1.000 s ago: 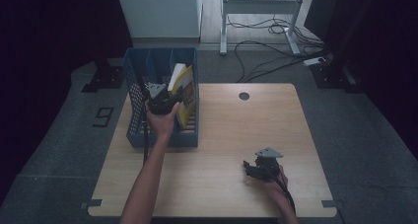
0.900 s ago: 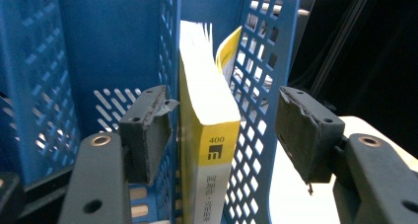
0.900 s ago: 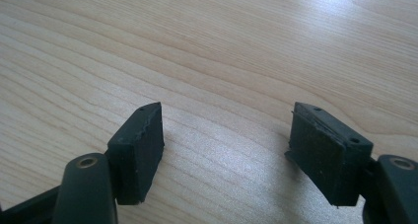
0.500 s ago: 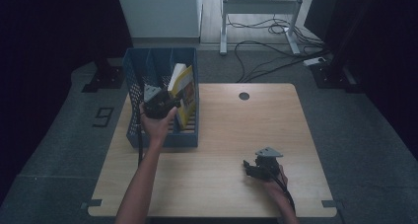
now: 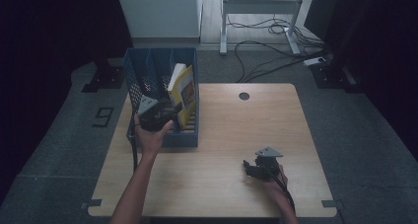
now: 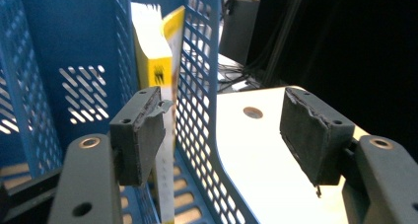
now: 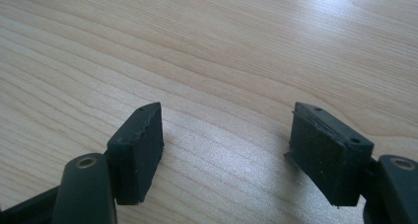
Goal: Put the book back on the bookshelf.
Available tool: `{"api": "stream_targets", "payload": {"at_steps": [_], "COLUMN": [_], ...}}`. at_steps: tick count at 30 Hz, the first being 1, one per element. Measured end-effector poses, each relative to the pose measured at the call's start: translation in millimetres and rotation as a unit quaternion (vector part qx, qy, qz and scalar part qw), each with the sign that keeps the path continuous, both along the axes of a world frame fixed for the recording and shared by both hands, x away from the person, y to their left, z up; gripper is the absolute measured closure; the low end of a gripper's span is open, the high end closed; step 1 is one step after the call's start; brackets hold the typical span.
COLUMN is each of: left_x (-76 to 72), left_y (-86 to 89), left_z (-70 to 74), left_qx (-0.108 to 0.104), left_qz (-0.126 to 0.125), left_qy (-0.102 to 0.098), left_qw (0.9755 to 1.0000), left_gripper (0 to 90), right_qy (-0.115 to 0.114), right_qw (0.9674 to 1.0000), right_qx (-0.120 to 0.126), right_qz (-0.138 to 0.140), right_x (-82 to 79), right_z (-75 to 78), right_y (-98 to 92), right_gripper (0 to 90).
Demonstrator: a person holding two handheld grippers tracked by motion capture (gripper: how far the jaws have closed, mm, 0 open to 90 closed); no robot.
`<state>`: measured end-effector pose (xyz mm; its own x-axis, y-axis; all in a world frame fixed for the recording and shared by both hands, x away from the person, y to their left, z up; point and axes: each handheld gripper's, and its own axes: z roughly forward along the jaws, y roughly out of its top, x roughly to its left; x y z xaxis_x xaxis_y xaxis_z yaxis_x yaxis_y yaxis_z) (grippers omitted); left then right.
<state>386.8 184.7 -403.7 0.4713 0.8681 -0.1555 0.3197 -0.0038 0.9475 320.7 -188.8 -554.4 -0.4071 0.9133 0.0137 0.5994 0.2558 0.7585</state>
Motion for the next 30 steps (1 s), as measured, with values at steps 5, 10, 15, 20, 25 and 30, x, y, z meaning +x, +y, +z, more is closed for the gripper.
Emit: {"api": "stream_targets", "payload": {"at_steps": [5, 10, 15, 20, 25, 30], "left_x": [-13.1, -25.2, -39.9, -51.3, -64.8, -75.8], "left_y": [1.8, 3.3, 6.6, 9.6, 11.4, 12.2], "left_z": [-11.0, -23.5, -38.4, -51.5, -68.9, -88.4], "left_qx": [-0.003, -0.007, -0.004, -0.001, 0.008, 0.004], "left_qz": [-0.021, -0.041, -0.054, -0.062, -0.08, -0.094], "left_qy": [0.011, 0.024, 0.034, 0.047, 0.066, 0.088], "left_qw": [0.9997, 0.9989, 0.998, 0.9969, 0.9945, 0.9917], "left_gripper": [33.7, 33.8, 33.8, 33.7, 33.6, 33.5], "right_qy": [-0.001, 0.0, 0.0, 0.0, 0.0, 0.0], "right_qw": [1.0, 1.0, 1.0, 1.0, 1.0, 1.0], "right_qx": [0.0, 0.0, 0.0, 0.0, 0.0, 0.0], "right_qz": [-0.001, -0.001, 0.0, 0.0, 0.0, 0.0], "right_x": [0.0, -0.1, -0.1, -0.1, -0.1, -0.1], "right_z": [-0.1, -0.1, -0.1, -0.1, -0.1, -0.1], "right_y": [0.1, 0.2, 0.0, 0.0, 0.0, 0.0], "right_gripper": [27.9, 27.9, 27.9, 27.9, 27.9, 27.9]}}
